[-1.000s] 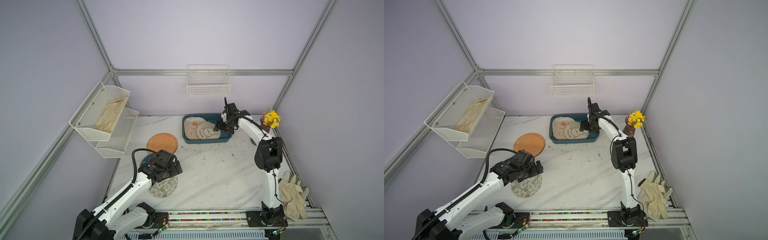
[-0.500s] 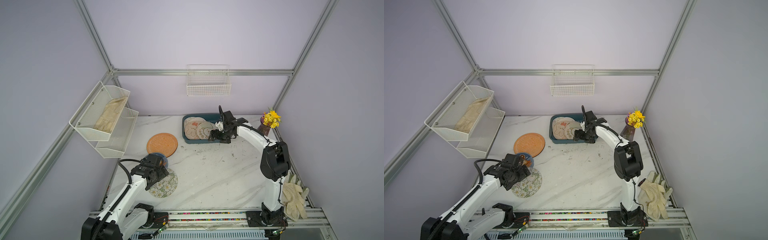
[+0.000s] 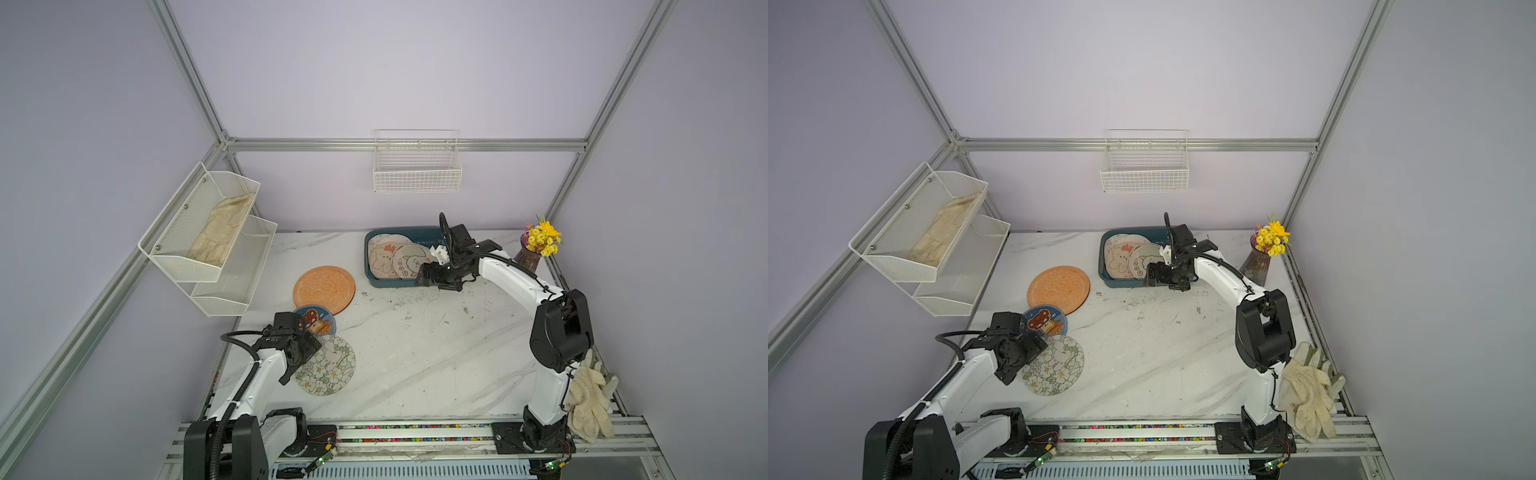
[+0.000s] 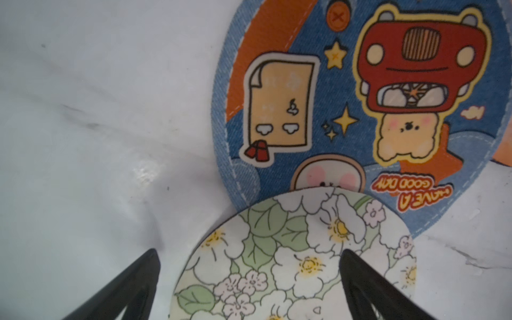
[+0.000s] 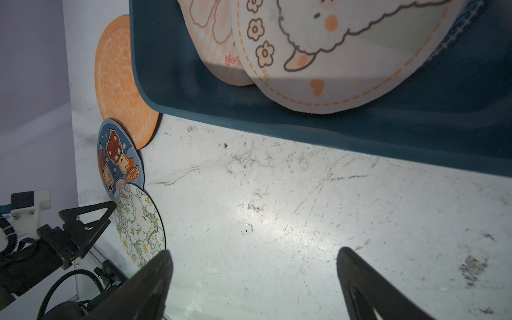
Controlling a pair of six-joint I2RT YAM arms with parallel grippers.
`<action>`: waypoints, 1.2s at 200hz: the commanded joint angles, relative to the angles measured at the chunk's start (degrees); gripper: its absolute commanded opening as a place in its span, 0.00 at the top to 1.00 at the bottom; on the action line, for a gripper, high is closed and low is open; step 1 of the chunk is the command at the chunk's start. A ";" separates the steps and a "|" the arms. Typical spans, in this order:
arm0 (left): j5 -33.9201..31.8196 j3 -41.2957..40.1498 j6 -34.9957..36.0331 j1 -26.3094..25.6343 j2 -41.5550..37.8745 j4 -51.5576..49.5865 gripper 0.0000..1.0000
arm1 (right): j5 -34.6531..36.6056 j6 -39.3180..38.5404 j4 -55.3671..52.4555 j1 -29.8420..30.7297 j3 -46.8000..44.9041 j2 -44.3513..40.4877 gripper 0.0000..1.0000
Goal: Put the coasters into the storage box
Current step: Move the coaster to the center of the board.
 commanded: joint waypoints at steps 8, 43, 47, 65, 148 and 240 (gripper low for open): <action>3.85 -1.59 3.43 0.41 2.62 5.59 0.00 | -0.06 -0.38 -0.46 0.33 1.25 -2.14 0.05; 8.83 -2.05 4.47 0.26 6.34 5.93 0.00 | -0.02 -0.54 -0.71 0.32 2.07 -1.95 0.05; 9.11 -2.33 4.47 0.24 6.19 6.10 0.00 | -0.03 -0.62 -0.67 0.33 2.11 -1.95 0.05; 11.18 -3.41 4.94 -0.15 4.94 6.37 0.00 | -0.04 -0.73 -0.91 0.32 2.20 -1.93 0.04; 13.87 -6.34 0.31 -8.42 2.68 4.42 0.00 | 0.19 -0.98 -0.95 0.37 1.41 -2.22 0.04; 10.14 -1.79 -5.81 -22.77 5.35 0.88 0.00 | 0.19 -0.85 -0.27 0.66 -1.43 -3.19 0.03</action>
